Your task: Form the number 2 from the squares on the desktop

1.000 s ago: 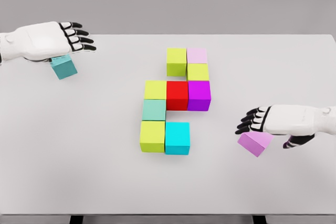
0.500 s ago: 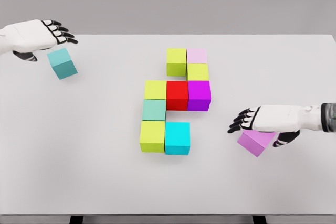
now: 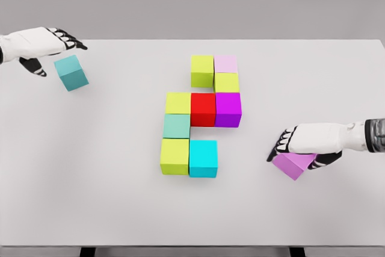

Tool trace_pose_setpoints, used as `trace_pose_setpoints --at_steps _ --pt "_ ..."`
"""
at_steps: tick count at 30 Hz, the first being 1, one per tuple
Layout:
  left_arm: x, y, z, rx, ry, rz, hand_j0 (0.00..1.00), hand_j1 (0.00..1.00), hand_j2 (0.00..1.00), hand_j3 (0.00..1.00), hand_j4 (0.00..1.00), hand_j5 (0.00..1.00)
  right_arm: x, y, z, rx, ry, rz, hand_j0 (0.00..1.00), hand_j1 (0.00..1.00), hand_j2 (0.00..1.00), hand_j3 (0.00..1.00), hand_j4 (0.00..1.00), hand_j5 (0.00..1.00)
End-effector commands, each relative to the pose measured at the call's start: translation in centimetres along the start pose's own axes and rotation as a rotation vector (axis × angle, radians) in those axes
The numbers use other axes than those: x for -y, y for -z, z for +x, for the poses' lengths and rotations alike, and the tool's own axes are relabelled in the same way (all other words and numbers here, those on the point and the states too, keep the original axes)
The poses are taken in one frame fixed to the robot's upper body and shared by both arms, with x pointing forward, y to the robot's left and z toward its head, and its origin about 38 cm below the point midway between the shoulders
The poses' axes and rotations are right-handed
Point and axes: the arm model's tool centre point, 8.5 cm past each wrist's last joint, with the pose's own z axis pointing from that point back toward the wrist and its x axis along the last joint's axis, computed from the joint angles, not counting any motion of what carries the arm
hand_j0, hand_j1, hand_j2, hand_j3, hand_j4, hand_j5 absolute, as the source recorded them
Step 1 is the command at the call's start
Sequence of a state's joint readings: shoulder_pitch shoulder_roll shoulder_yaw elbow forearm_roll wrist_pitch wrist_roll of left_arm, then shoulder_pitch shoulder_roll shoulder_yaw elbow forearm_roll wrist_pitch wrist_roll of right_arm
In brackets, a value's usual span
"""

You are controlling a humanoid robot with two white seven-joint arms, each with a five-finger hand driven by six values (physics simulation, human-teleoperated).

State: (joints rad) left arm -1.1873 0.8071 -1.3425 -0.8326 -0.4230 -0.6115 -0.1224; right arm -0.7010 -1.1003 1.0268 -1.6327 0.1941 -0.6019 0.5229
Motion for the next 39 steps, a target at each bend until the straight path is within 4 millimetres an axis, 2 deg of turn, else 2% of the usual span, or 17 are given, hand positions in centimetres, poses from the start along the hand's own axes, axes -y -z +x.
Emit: trace_pose_setpoints --at_steps 1,3,8,14,17,21,26,32,33,35,36,39 --pt "0.0 0.7 0.3 0.004 -0.006 -0.016 1.0 1.0 1.0 1.0 1.0 1.0 -0.4 0.0 0.0 -0.003 -0.021 0.036 0.6 0.6 0.6 0.6 0.6 0.6" --pt "0.2 0.9 0.0 -0.008 -0.009 -0.025 1.0 1.0 1.0 1.0 1.0 1.0 -0.4 0.0 0.0 -0.001 -0.021 0.034 0.56 0.56 0.56 0.56 0.56 0.56" --pt "0.4 1.6 0.3 -0.005 -0.008 -0.064 1.0 1.0 1.0 1.0 1.0 1.0 0.4 -0.3 0.0 -0.005 -0.034 0.018 0.56 0.56 0.56 0.56 0.56 0.56" --pt "0.5 2.8 0.5 -0.012 0.025 -0.093 1.0 1.0 1.0 1.0 1.0 1.0 2.5 0.0 2.6 0.057 -0.112 -0.01 0.56 0.56 0.56 0.56 0.56 0.56" --pt "0.7 2.9 0.2 -0.025 0.02 -0.1 1.0 1.0 1.0 1.0 1.0 1.0 3.2 0.3 3.3 0.079 -0.127 -0.022 0.56 0.56 0.56 0.56 0.56 0.56" --pt "0.7 3.8 0.4 -0.034 0.027 -0.115 1.0 1.0 1.0 1.0 1.0 1.0 3.6 0.7 3.6 0.094 -0.133 -0.034 0.56 0.56 0.56 0.56 0.56 0.56" --pt "1.0 4.4 0.4 -0.045 0.033 -0.134 1.0 1.0 1.0 1.0 1.0 1.0 4.5 2.5 4.4 0.143 -0.147 -0.063 0.56 0.56 0.56 0.56 0.56 0.56" --pt "1.2 4.8 0.4 -0.052 0.034 -0.146 1.0 1.0 1.0 1.0 1.0 1.0 5.0 3.3 4.8 0.164 -0.155 -0.076 0.57 0.57 0.57 0.57 0.57 0.57" --pt "1.1 4.9 0.5 -0.049 0.036 -0.146 1.0 1.0 1.0 1.0 1.0 1.0 5.0 3.3 4.8 0.164 -0.155 -0.076 0.59 0.59 0.59 0.59 0.59 0.59" --pt "1.1 4.8 0.4 -0.052 0.034 -0.146 1.0 1.0 1.0 1.0 1.0 1.0 4.9 3.2 4.8 0.163 -0.154 -0.077 0.79 0.79 0.79 0.79 0.79 0.79" --pt "1.2 4.8 0.3 -0.056 0.035 -0.149 1.0 1.0 1.0 1.0 1.0 1.0 4.9 3.2 4.8 0.162 -0.153 -0.078 0.93 0.93 0.93 0.93 0.93 0.93" --pt "1.3 4.9 0.4 -0.057 0.046 -0.159 1.0 1.0 1.0 1.0 1.0 1.0 5.0 3.1 4.7 0.159 -0.153 -0.079 0.99 0.99 0.99 0.99 0.99 0.99"
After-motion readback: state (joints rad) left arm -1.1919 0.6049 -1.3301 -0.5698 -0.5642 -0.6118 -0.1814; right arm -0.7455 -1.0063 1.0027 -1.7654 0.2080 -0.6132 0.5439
